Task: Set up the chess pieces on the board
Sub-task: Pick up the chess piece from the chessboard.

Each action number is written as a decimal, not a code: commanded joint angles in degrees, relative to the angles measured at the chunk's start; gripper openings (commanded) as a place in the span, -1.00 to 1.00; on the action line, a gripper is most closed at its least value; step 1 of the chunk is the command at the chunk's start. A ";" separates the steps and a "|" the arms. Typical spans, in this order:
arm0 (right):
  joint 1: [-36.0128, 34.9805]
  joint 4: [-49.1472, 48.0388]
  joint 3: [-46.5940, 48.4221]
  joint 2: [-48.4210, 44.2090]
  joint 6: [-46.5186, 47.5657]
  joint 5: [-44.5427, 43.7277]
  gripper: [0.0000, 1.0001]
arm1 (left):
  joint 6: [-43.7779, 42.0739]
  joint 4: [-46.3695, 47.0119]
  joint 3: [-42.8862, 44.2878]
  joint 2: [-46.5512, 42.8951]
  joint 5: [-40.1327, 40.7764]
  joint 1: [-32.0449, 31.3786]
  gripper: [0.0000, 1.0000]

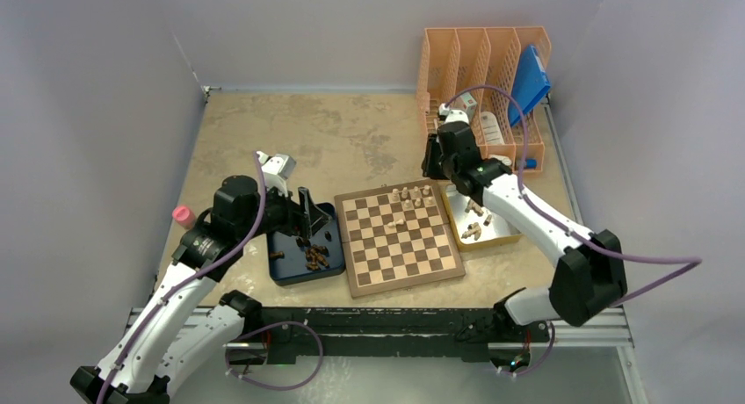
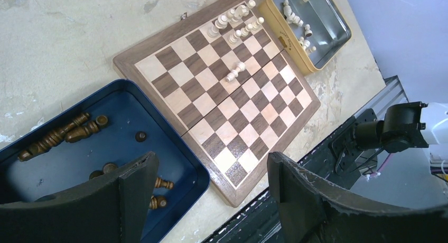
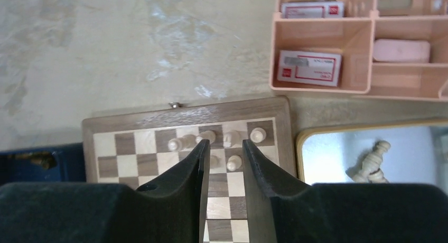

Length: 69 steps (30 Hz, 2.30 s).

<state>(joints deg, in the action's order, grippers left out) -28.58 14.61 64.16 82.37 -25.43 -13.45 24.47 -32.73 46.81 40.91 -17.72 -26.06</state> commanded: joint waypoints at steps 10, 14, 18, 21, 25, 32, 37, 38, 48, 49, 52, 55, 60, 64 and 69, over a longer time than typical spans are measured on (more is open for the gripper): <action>-11.03 -9.79 -6.24 -4.14 11.63 9.33 -0.34 | 0.49 0.65 0.51 -1.50 1.43 -0.43 0.51; -13.46 -10.17 -7.85 -1.99 13.03 12.12 -0.29 | 0.57 0.65 0.48 -1.87 1.86 -0.48 0.51; -15.76 -9.22 -8.53 1.93 13.92 12.53 -0.22 | 0.49 0.55 0.50 -1.75 1.89 -0.48 0.51; -16.77 -8.19 -8.59 4.34 14.32 11.55 -0.18 | 0.49 0.54 0.56 -1.72 1.90 -0.48 0.51; -17.10 -7.82 -8.47 5.49 15.40 10.95 -0.12 | 0.43 0.65 0.50 -1.79 1.89 -0.48 0.51; -17.13 -6.39 -7.18 7.53 17.28 9.49 0.03 | 0.40 0.56 0.53 -1.73 1.82 -0.48 0.51; -17.13 -5.10 -6.22 9.27 17.99 8.50 0.16 | 0.41 0.56 0.53 -1.79 1.81 -0.48 0.51; -17.13 -4.92 -6.12 9.30 18.30 8.45 0.18 | 0.41 0.56 0.55 -1.79 1.81 -0.48 0.51; -17.13 -2.85 -5.87 10.57 19.78 7.29 0.22 | 0.38 0.56 0.59 -1.97 1.82 -0.47 0.51; -17.13 -2.65 -6.00 10.68 19.93 7.27 0.21 | 0.40 0.56 0.50 -2.01 1.87 -0.48 0.51; -17.21 -2.18 -6.43 10.80 20.18 7.31 0.16 | 0.40 0.56 0.52 -1.81 1.89 -0.47 0.51; -17.45 -2.13 -6.59 10.71 20.56 7.65 0.08 | 0.40 0.56 0.57 -1.54 1.87 -0.47 0.51; -18.37 -2.30 -6.50 10.86 21.12 8.45 -0.01 | 0.40 0.56 0.57 -1.64 1.96 -0.48 0.51; -18.94 -2.22 -6.42 11.06 21.15 8.49 -0.15 | 0.40 0.56 0.51 -1.66 1.99 -0.48 0.51; -19.64 -2.02 -6.68 10.89 21.02 8.46 -0.30 | 0.49 0.55 0.51 -1.66 2.04 -0.48 0.51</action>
<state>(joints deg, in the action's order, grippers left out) -47.53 11.57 56.12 93.49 -5.08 -4.97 24.49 -33.61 46.81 39.64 -16.19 -26.33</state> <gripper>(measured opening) 0.382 0.754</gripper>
